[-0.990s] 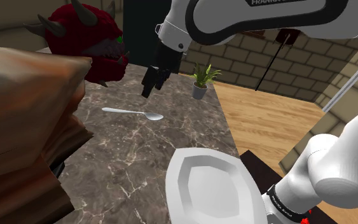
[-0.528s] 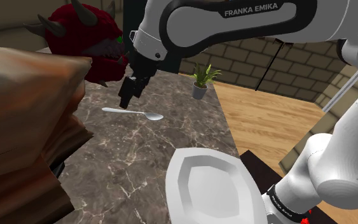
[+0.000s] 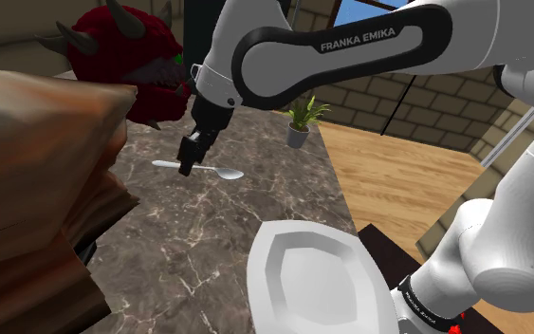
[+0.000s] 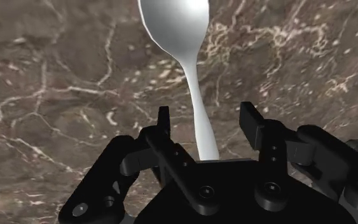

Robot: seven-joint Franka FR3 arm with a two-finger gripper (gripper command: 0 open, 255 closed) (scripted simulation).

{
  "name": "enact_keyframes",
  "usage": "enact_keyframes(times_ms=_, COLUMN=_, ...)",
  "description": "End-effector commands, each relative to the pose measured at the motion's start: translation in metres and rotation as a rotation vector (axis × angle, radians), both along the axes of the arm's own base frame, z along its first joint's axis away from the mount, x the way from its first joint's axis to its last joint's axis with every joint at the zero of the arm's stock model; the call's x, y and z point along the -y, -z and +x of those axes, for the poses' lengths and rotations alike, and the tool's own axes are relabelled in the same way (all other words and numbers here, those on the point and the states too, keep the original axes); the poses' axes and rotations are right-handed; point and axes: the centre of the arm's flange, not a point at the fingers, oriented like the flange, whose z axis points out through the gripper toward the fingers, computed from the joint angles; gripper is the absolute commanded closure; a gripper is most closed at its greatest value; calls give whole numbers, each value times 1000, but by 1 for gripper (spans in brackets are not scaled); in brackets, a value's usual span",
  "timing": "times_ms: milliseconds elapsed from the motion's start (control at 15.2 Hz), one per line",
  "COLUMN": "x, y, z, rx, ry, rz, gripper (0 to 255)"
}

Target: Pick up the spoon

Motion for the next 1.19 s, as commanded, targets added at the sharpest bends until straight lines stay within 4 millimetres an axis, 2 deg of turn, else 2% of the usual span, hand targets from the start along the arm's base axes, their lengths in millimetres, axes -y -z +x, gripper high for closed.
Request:
enact_keyframes(times_ms=0, x=0, y=1, z=0, rx=0, ry=0, rz=0, gripper=255)
enact_keyframes(times_ms=528, x=1, y=1, z=0, rx=0, ry=0, rz=0, gripper=255)
enact_keyframes(times_ms=1122, x=1, y=-46, z=0, rx=0, ry=0, rz=0, gripper=255)
